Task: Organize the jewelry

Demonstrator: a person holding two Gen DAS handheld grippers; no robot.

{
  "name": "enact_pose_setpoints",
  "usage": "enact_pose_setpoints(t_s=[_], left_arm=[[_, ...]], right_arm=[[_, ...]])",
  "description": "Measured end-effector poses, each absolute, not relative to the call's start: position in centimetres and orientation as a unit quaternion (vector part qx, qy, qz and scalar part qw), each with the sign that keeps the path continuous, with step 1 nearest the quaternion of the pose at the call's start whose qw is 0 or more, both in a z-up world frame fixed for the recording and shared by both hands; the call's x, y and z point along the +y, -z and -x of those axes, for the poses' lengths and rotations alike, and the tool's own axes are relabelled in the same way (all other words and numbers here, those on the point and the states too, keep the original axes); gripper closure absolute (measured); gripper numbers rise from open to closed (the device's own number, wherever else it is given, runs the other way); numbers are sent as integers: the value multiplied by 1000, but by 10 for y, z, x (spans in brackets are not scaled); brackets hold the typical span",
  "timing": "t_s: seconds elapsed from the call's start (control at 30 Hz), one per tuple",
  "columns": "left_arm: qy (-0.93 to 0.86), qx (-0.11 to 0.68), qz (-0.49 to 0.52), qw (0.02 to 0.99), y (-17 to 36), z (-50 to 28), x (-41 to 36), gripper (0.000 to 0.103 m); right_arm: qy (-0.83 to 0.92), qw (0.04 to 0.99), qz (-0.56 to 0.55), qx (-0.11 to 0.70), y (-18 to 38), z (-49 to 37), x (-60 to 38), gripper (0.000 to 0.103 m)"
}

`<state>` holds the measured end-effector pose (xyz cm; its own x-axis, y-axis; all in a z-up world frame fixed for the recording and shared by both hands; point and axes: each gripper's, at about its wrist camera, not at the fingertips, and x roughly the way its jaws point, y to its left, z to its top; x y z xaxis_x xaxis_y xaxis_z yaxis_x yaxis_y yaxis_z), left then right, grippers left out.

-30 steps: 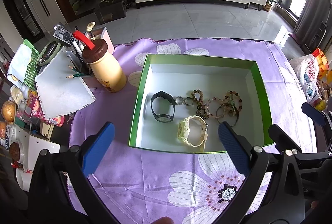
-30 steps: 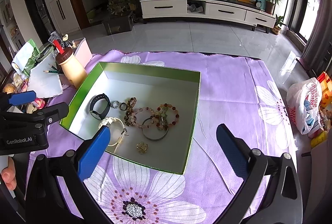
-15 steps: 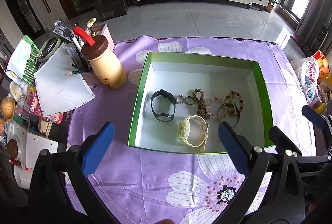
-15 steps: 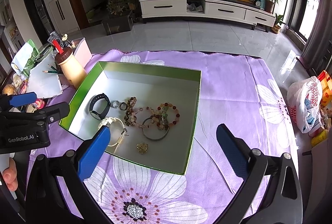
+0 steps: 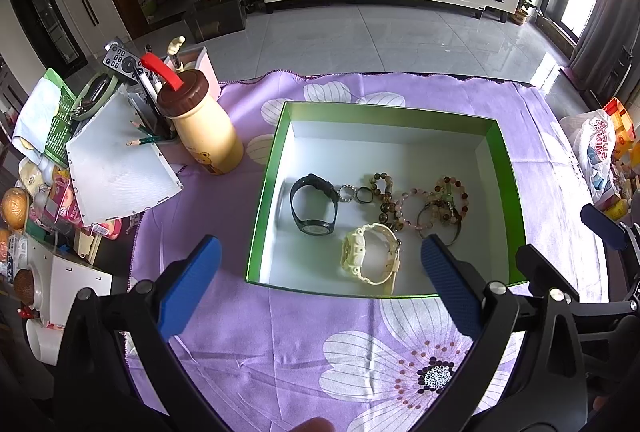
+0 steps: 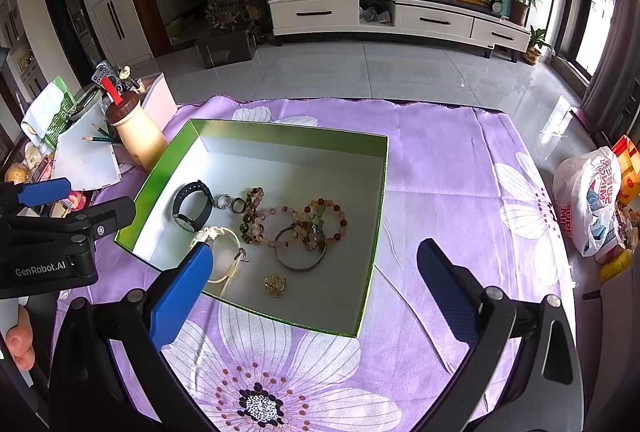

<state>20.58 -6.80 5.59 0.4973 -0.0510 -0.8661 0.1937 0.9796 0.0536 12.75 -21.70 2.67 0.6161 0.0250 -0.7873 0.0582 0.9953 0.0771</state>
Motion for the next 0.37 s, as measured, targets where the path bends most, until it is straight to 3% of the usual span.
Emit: enact_pose_setpoints(t_s=[0.37], left_arm=[[76, 497, -72, 862, -57, -205, -69, 2]], right_arm=[[10, 898, -49, 437, -29, -128, -216, 1]])
